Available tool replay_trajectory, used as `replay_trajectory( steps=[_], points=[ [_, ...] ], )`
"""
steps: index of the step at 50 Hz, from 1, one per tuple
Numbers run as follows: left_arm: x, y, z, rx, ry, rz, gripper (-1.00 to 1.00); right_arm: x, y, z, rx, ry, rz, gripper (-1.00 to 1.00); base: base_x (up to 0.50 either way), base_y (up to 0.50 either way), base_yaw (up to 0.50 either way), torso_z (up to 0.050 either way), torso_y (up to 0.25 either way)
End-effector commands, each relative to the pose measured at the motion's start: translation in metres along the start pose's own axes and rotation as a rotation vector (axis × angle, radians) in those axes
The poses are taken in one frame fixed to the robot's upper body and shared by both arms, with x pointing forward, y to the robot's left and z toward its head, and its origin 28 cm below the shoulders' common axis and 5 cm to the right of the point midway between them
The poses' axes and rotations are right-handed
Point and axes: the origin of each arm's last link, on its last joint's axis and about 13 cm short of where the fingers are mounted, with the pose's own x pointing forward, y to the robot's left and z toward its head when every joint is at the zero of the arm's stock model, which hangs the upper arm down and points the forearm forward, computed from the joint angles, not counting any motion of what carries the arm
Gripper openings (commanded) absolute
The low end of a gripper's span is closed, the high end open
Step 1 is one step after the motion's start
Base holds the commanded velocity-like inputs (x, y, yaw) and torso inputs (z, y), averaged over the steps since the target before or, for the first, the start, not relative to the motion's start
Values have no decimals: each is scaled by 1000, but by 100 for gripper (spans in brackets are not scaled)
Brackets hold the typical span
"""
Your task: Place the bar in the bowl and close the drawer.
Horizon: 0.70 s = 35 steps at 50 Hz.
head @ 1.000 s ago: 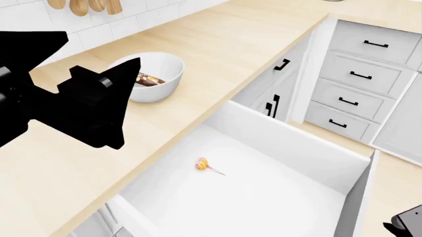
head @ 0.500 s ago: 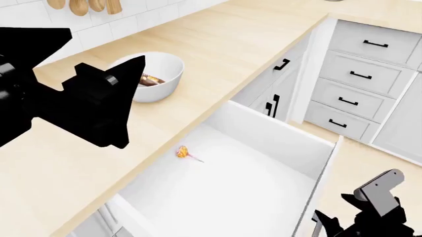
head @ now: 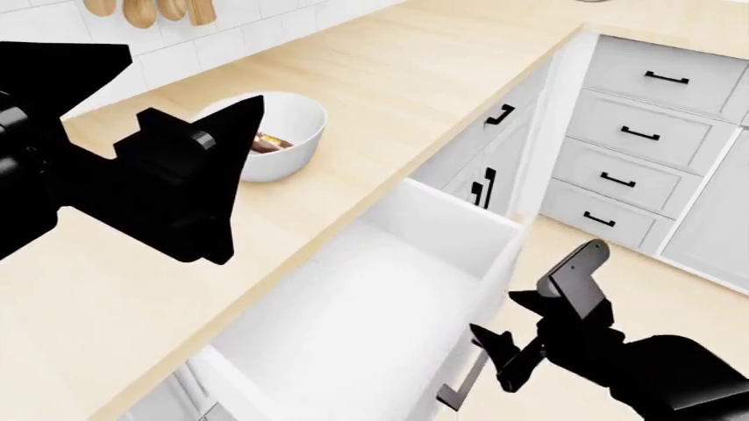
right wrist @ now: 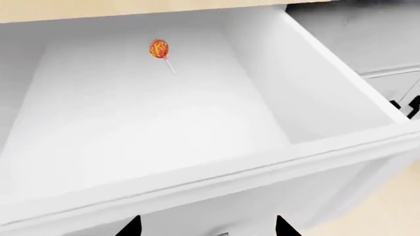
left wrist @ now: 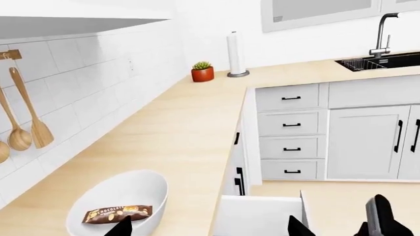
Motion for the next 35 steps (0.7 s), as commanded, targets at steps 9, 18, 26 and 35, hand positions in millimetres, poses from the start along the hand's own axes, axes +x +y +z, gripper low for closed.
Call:
replay_trajectory(
  steps=[9, 18, 26, 35],
  points=[
    [0, 0, 0, 1, 1, -4, 100, 68, 28, 46, 67, -112, 196, 100, 0, 0, 0, 0, 1],
    [0, 1, -1, 0, 4, -2, 100, 94, 37, 66, 113, -135, 214, 100, 0, 0, 0, 0, 0],
    [1, 1, 0, 4, 6, -1, 100, 115, 47, 84, 122, -125, 220, 100, 0, 0, 0, 0, 0],
    [0, 1, 0, 5, 8, 0, 100, 129, 52, 106, 133, -131, 223, 100, 0, 0, 0, 0, 0]
  ],
)
